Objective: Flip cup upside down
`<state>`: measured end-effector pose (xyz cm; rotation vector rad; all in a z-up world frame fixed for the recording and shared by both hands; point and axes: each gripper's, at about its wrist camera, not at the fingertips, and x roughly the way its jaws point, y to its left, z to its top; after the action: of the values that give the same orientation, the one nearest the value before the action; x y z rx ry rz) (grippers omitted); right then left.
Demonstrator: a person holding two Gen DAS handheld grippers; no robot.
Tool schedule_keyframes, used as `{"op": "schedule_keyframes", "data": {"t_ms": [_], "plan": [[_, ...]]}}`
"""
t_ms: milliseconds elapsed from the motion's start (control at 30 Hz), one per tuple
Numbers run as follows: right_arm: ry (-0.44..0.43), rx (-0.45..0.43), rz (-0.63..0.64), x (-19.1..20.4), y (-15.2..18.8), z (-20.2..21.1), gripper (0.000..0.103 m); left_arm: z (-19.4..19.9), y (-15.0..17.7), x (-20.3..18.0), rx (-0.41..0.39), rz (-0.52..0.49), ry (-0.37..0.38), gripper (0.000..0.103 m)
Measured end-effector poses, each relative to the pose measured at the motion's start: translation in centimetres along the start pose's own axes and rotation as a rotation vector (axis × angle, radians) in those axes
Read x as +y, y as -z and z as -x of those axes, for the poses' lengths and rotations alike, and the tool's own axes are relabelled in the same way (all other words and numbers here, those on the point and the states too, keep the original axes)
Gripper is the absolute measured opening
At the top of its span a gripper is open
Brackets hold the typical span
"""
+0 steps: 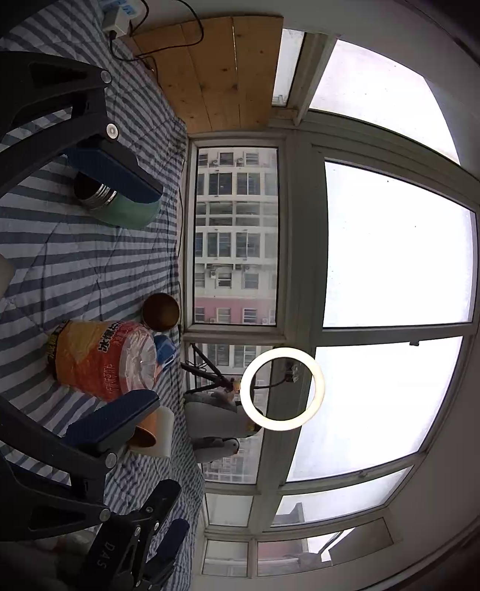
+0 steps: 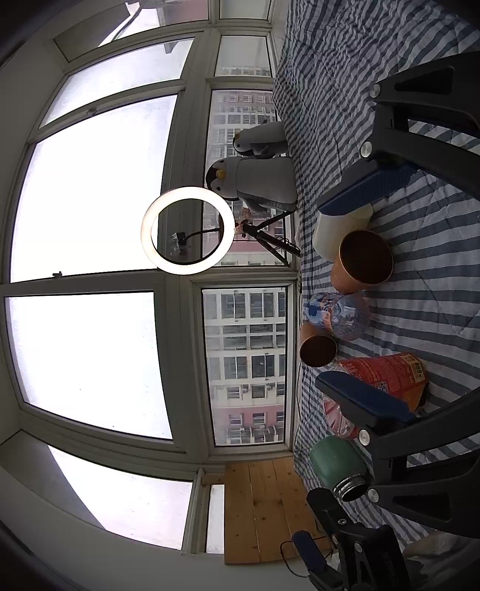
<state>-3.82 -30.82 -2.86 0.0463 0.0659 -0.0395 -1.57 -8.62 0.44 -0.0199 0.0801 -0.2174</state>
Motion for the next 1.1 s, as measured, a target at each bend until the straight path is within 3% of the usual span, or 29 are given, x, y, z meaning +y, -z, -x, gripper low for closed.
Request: {"op": "schedule_keyframes", "data": {"t_ms": [1100], "plan": [[0.033, -0.009, -0.008, -0.46, -0.05, 0.29, 0.084, -0.38, 0.06, 0.18, 0.015, 0.004, -0.033, 0.102]]}}
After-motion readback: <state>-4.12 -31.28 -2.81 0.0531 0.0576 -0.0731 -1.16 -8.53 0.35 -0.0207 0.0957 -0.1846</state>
